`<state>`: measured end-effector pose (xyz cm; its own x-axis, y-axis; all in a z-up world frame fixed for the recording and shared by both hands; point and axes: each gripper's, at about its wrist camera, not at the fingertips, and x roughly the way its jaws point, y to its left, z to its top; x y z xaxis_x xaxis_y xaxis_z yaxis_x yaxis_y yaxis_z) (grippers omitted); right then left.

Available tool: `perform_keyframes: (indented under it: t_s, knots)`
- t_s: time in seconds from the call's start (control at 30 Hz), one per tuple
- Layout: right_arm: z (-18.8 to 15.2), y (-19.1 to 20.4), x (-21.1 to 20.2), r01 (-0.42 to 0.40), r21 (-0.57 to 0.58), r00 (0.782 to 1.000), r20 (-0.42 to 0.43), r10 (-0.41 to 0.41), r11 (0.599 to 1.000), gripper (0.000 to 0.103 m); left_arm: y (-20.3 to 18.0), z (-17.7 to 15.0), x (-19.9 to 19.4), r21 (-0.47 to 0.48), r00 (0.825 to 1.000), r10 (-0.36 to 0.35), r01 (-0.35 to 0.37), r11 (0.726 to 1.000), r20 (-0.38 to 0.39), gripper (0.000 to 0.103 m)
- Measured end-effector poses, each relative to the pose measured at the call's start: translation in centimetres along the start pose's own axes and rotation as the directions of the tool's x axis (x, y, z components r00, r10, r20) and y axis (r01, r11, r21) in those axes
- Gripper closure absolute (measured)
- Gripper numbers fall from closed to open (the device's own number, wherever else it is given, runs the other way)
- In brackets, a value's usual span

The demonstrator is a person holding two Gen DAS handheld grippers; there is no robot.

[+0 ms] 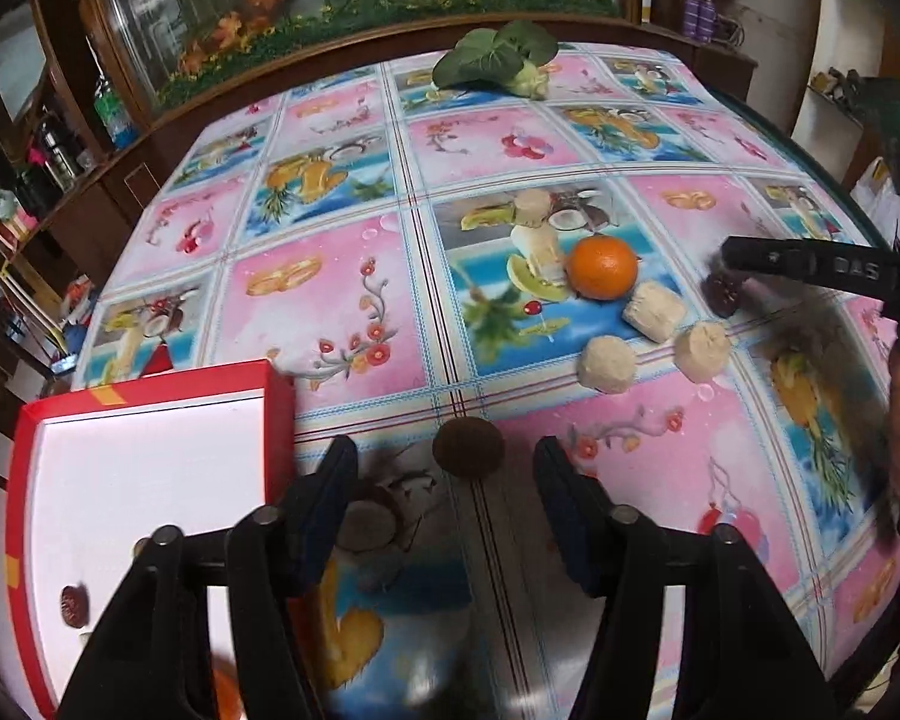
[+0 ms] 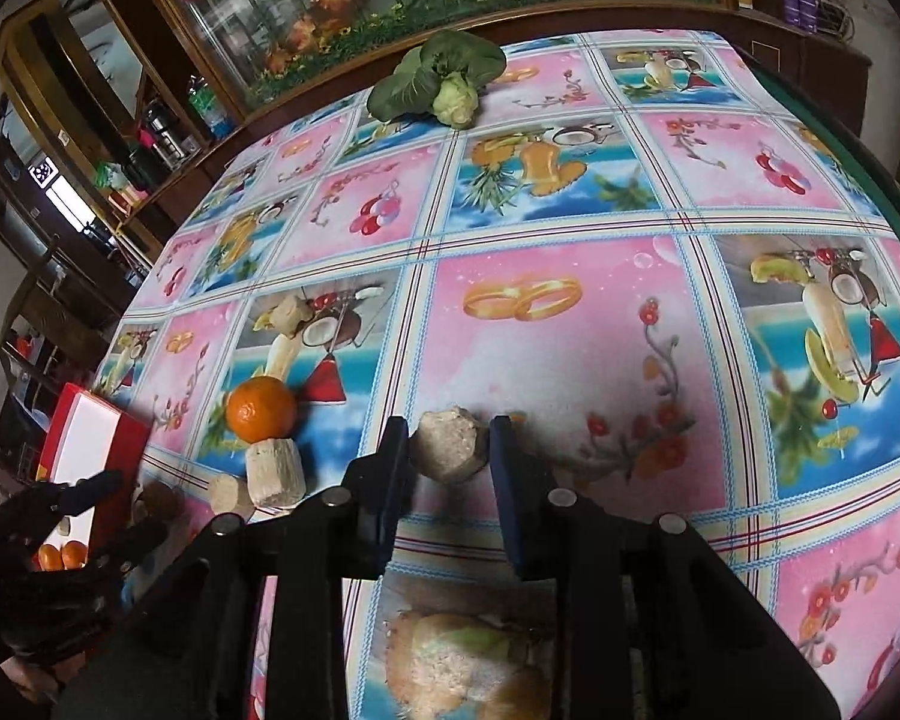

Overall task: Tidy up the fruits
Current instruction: 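Grasp a beige cake piece with the right tool while the left grasps a brown round fruit, then carry the beige cake piece and brown fruit over the tray and open both tools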

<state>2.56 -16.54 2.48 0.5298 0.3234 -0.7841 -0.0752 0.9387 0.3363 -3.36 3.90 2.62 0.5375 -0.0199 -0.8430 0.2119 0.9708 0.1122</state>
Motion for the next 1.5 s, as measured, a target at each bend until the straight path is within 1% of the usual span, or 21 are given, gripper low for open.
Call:
perform_keyframes:
  t_s: [0.07, 0.17, 0.27, 0.4, 0.53, 0.73, 0.9, 1.0, 1.1, 1.2, 1.37, 1.43, 1.5]
  knots:
    - [0.1, -0.2, -0.1, -0.007, 0.006, 1.0, 0.005, 0.007, 1.0, 0.074, 0.3, 0.1, 0.8, -0.025, 1.0, -0.018, 0.018, 1.0, -0.023, 0.052]
    - [0.3, -0.8, -0.5, -0.027, 0.039, 0.999, 0.025, 0.026, 0.999, 0.074, -0.1, -0.1, 1.3, -0.022, 0.999, -0.045, 0.045, 0.999, -0.024, 0.063]
    - [0.5, -1.2, -0.9, -0.027, 0.059, 0.999, 0.046, 0.025, 0.998, 0.074, -0.2, 0.0, 1.3, -0.027, 0.997, -0.08, 0.08, 0.996, -0.013, 0.077]
    - [0.5, -1.3, -1.1, -0.039, 0.07, 0.997, 0.069, 0.034, 0.997, 0.074, -0.6, -0.2, 1.2, -0.018, 0.997, -0.078, 0.078, 0.997, 0.007, 0.077]
    - [0.5, -1.2, -1.6, -0.06, 0.066, 0.993, 0.11, 0.052, 0.996, 0.074, -0.4, -0.5, 0.1, -0.035, 0.996, -0.082, 0.084, 0.996, 0.034, 0.077]
    - [0.7, -0.8, -2.2, -0.076, 0.047, 0.983, 0.169, 0.067, 0.996, 0.074, 1.0, -1.1, -3.9, -0.092, 0.991, -0.063, 0.074, 0.993, 0.122, 0.077]
    - [0.7, 0.3, -1.8, -0.108, 0.037, 0.979, 0.179, 0.1, 0.993, 0.074, 3.8, -2.8, -7.5, -0.16, 0.98, -0.022, 0.055, 0.986, 0.2, 0.077]
    - [0.3, 2.7, -1.4, -0.173, 0.019, 0.97, 0.174, 0.167, 0.985, 0.073, 6.1, -4.1, -8.8, -0.216, 0.976, 0.026, 0.022, 0.976, 0.216, 0.077]
    - [-0.5, 6.8, -1.1, -0.242, -0.046, 0.954, 0.17, 0.246, 0.969, 0.073, 9.0, -5.6, -9.5, -0.279, 0.974, 0.081, -0.018, 0.96, 0.214, 0.077]
    - [-1.8, 12.2, 0.0, -0.32, -0.123, 0.935, 0.121, 0.334, 0.939, 0.073, 11.7, -7.0, -10.0, -0.337, 0.968, 0.147, -0.072, 0.939, 0.203, 0.077]
    - [-3.8, 19.4, 1.7, -0.396, -0.229, 0.911, 0.027, 0.412, 0.889, 0.073, 15.5, -9.2, -9.4, -0.413, 0.963, 0.222, -0.143, 0.9, 0.151, 0.077]
    - [-4.6, 21.5, 2.3, -0.42, -0.253, 0.902, -0.007, 0.433, 0.872, 0.073, 16.2, -9.7, -8.7, -0.424, 0.966, 0.223, -0.149, 0.893, 0.129, 0.077]
    - [-5.3, 23.2, 3.0, -0.432, -0.273, 0.898, -0.039, 0.438, 0.86, 0.073, 16.3, -10.2, -8.2, -0.424, 0.969, 0.219, -0.151, 0.893, 0.116, 0.077]
